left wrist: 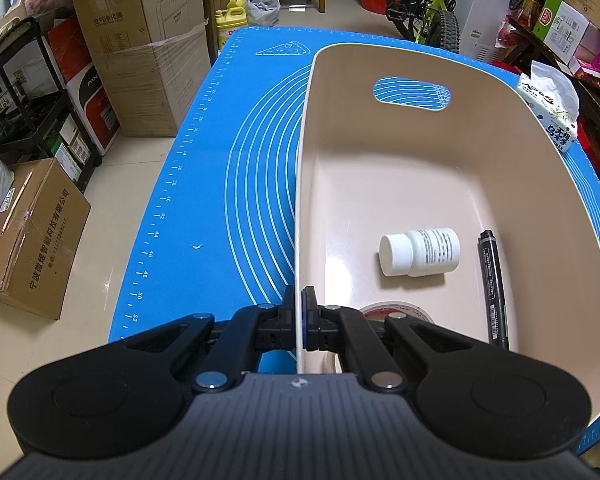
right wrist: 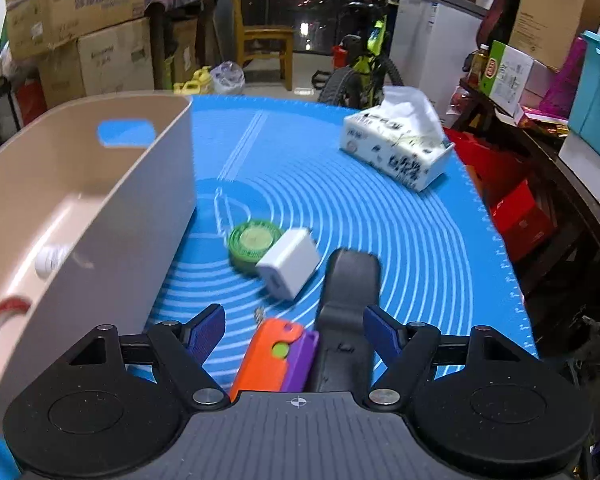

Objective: Organize rigid objects
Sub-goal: 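Move the right gripper to the orange-purple toy and grasp it, then carry the orange-purple toy into the bin and open the right gripper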

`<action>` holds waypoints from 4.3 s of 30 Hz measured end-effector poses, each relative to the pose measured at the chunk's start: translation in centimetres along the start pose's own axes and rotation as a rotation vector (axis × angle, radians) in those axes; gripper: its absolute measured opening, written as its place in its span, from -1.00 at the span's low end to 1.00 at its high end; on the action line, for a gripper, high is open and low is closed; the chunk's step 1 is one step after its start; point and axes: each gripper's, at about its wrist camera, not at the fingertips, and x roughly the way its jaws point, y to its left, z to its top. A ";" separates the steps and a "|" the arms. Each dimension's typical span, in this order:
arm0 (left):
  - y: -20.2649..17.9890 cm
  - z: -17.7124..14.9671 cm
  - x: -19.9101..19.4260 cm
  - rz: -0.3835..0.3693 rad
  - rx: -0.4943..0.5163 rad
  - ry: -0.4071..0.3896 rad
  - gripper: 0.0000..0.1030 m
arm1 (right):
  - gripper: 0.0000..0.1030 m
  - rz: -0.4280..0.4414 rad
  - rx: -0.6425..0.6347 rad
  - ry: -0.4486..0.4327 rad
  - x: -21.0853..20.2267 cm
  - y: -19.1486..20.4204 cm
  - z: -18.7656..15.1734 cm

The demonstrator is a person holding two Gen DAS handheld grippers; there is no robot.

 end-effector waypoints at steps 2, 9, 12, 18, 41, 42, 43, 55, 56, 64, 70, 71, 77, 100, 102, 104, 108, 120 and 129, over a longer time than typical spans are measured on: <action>0.0 0.0 0.0 0.000 0.000 0.000 -0.93 | 0.54 0.001 -0.016 0.009 0.5 0.5 -0.5; 0.0 0.0 0.0 0.001 0.000 0.000 -0.93 | 0.39 0.002 -0.024 0.038 1.9 1.0 -1.7; 0.0 0.0 0.0 0.001 0.000 0.000 -0.93 | 0.35 -0.007 -0.033 0.019 2.1 1.2 -2.0; -0.1 0.0 0.0 0.000 0.000 0.000 -0.93 | 0.29 0.007 -0.077 -0.003 2.1 2.1 -2.3; -0.1 0.0 0.0 0.000 -0.001 0.000 -0.92 | -0.11 0.013 -0.066 0.007 2.1 1.1 -2.9; -0.1 0.0 0.0 0.001 0.000 0.000 -0.92 | -0.11 0.012 -0.073 0.013 2.1 1.2 -2.8; -0.1 0.0 0.0 0.001 0.000 0.000 -0.92 | -0.12 0.009 -0.074 0.015 2.2 1.2 -2.8; -0.1 0.1 0.0 0.000 0.000 0.000 -0.92 | -0.16 0.048 0.055 0.032 2.4 0.0 -3.6; -0.1 0.1 0.0 0.000 0.000 0.000 -0.92 | -0.18 0.048 0.066 0.029 2.2 -0.2 -3.7; -0.1 0.1 0.0 0.000 -0.001 0.000 -0.92 | -0.18 0.061 0.114 -0.029 0.0 -1.1 -2.7; -0.1 0.0 0.0 0.000 0.000 0.000 -0.92 | -0.18 0.065 0.090 -0.103 -2.2 -0.6 -0.4; -0.1 0.0 0.0 0.000 0.000 0.000 -0.92 | -0.18 0.067 0.084 -0.117 -2.6 -0.4 0.1; -0.1 0.0 0.0 0.000 0.000 0.000 -0.92 | -0.18 0.100 0.034 -0.200 -5.1 1.3 3.6; 0.0 0.1 -0.1 0.005 0.009 0.001 -0.92 | -0.18 0.274 -0.118 -0.110 -3.4 12.3 7.0; 0.0 0.0 0.0 0.005 0.010 0.000 -0.92 | -0.18 0.271 -0.129 -0.078 -2.8 12.8 6.6; 0.0 0.0 0.0 0.005 0.010 0.000 -0.92 | -0.18 0.266 -0.142 -0.041 -2.1 13.2 6.4; -0.1 0.0 0.0 0.007 0.012 0.000 -0.92 | -0.18 0.276 -0.153 0.046 -0.9 13.9 6.1; -0.1 0.0 0.0 0.009 0.014 0.000 -0.92 | -0.10 0.279 -0.209 0.183 0.7 15.3 5.0; -0.1 0.0 0.0 0.009 0.014 -0.001 -0.93 | 0.17 0.337 -0.171 0.099 -1.5 13.8 5.6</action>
